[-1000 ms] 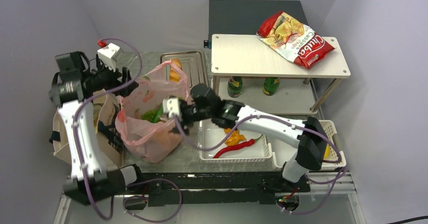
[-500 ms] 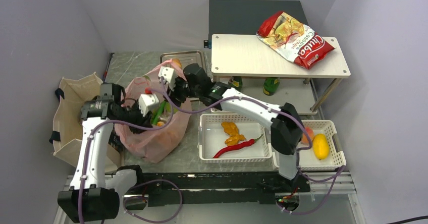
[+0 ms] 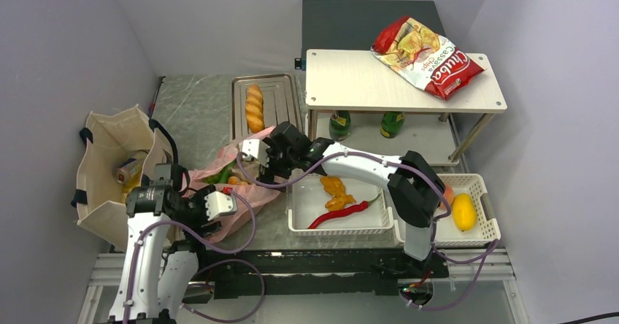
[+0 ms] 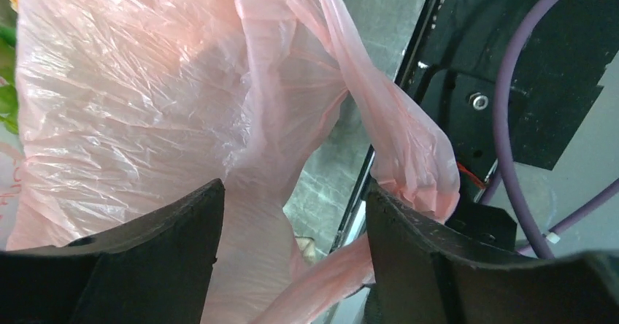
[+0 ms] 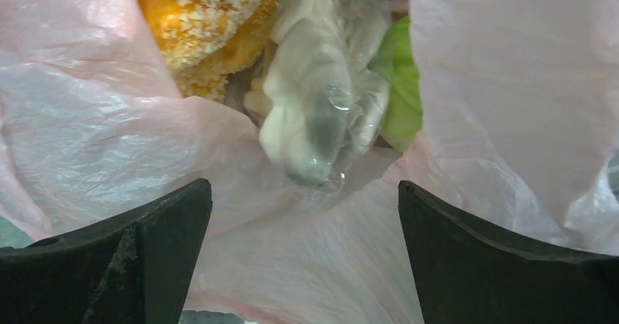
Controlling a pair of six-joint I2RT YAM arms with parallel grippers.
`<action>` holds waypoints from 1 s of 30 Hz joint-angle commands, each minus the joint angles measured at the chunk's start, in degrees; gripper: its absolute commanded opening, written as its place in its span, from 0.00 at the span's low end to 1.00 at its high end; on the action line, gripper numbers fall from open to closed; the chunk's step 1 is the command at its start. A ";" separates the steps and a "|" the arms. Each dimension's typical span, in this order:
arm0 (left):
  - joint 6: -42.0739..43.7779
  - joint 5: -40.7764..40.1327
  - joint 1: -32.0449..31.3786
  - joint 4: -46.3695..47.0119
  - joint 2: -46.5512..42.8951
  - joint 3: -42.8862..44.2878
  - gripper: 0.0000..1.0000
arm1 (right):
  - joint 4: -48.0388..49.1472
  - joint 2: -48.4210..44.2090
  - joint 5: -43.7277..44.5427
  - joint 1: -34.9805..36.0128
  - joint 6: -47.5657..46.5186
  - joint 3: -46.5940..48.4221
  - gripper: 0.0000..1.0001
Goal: Untie the knot of the grocery bags and take out the mixed food
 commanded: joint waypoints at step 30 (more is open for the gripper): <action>-31.91 5.62 7.83 22.75 6.49 11.73 0.74 | 4.93 4.04 -3.19 3.23 -4.69 3.81 0.56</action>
